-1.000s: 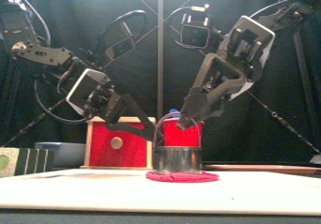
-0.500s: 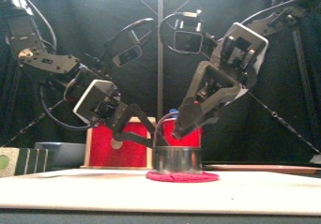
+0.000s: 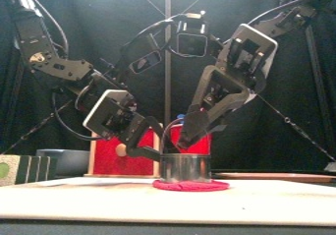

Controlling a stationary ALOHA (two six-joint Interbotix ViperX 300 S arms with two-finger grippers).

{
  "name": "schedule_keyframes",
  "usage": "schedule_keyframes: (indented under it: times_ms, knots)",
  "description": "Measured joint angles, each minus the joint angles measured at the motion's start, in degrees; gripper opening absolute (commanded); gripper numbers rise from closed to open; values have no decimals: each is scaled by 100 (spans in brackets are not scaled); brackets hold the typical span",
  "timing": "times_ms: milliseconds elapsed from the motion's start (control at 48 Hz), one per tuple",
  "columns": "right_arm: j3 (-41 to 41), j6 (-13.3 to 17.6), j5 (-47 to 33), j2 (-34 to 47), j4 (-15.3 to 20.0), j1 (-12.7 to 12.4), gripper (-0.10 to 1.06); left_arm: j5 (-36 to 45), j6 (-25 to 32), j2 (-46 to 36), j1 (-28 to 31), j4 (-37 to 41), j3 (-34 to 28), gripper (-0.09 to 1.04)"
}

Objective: Get the cutter from the drawer then cut the dough then place the extra dough in the bowl
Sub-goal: Cut the dough

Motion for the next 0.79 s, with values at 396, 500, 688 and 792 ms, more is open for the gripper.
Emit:
schedule_keyframes:
  times_ms: [396, 500, 688, 792]
  knots:
    - [-9, 9, 0, 0, 26, 9, 82, 9, -26, 114, -18, -132, -18, 48]
    - [0, 9, -9, 0, 26, 0, 82, 9, -26, 114, -18, -132, -26, 48]
    - [0, 9, 0, 0, 35, 0, 81, -18, -26, 158, -18, -158, -26, 48]
    - [-9, 9, 0, 0, 35, 0, 81, -26, -26, 176, -18, -185, -26, 48]
